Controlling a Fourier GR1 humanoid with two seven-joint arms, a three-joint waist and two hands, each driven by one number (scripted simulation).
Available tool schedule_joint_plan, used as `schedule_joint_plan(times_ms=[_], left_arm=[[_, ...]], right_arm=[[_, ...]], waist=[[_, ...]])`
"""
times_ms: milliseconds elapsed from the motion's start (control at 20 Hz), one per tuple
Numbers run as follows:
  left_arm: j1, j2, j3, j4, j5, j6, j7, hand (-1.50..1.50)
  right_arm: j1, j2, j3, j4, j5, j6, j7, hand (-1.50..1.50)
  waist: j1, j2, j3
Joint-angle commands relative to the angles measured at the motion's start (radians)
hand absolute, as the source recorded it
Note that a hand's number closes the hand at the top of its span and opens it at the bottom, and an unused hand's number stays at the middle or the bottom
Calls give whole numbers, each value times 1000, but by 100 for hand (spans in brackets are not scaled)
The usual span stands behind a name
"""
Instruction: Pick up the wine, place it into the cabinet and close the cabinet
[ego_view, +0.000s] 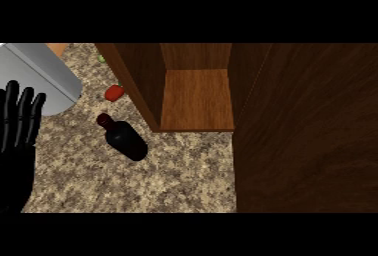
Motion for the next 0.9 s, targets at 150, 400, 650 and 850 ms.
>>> schedule_joint_plan(times_ms=[150,400,650,850], left_arm=[[-56,-119,-247,52,-268,187,42,-150],[-79,-122,-417,125,-49,411,112,-150],[-206,-123,-587,123,-117,631,225,-150],[-321,-123,-656,127,-180,746,336,-150]], right_arm=[[105,3,-10,-108,-91,59,2,-150],[175,-27,118,-139,-163,170,98,-150],[148,-35,117,-227,-197,151,216,-150],[185,-33,133,-341,-189,128,303,-150]], waist=[[-11,18,-20],[-29,18,-21],[-6,17,-20],[-6,16,-20]])
